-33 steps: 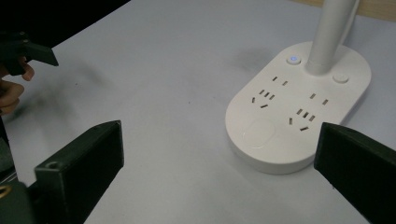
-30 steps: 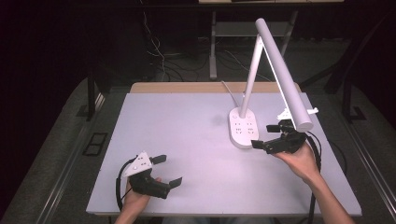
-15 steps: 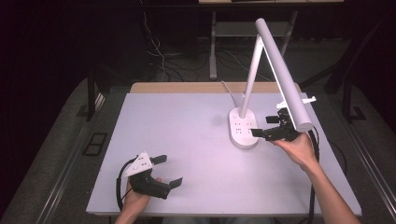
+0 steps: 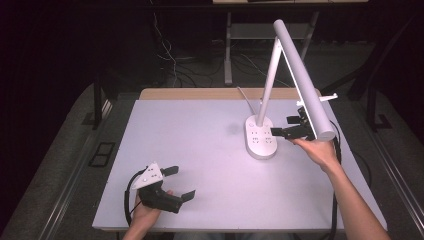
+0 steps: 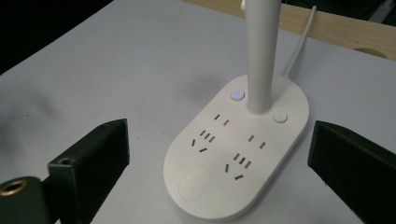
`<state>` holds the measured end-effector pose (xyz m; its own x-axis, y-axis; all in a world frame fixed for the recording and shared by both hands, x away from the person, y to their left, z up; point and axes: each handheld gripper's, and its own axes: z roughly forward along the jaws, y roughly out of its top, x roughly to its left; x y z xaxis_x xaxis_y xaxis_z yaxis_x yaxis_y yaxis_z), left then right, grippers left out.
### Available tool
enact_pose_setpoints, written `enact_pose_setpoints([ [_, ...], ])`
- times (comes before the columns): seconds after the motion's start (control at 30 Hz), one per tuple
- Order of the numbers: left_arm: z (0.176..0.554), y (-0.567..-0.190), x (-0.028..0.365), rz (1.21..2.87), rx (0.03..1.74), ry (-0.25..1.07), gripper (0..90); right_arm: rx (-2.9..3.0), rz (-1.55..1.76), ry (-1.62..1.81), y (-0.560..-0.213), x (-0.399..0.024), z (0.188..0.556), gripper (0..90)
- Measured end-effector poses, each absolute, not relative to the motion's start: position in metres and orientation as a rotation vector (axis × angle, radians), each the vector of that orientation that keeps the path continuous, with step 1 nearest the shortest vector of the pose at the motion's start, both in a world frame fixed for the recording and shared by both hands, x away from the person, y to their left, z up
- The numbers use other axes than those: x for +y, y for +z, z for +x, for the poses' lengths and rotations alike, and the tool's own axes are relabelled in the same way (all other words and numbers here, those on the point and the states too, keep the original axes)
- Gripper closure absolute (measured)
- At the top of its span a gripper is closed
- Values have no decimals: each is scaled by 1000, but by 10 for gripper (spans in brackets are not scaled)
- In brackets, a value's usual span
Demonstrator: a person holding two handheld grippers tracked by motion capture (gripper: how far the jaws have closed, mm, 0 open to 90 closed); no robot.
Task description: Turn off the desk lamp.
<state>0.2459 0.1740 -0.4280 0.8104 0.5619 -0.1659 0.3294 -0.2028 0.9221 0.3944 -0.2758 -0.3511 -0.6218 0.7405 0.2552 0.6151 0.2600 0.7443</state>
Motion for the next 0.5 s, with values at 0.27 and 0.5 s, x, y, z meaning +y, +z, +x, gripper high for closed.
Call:
enact_pose_setpoints([
  [0.27,246,-428,174,1812,680,244,0,2376,1295,1247,-354,-277,411,136],
  [0.5,246,-428,175,1813,684,243,0,2355,1288,1225,-362,-278,426,259],
])
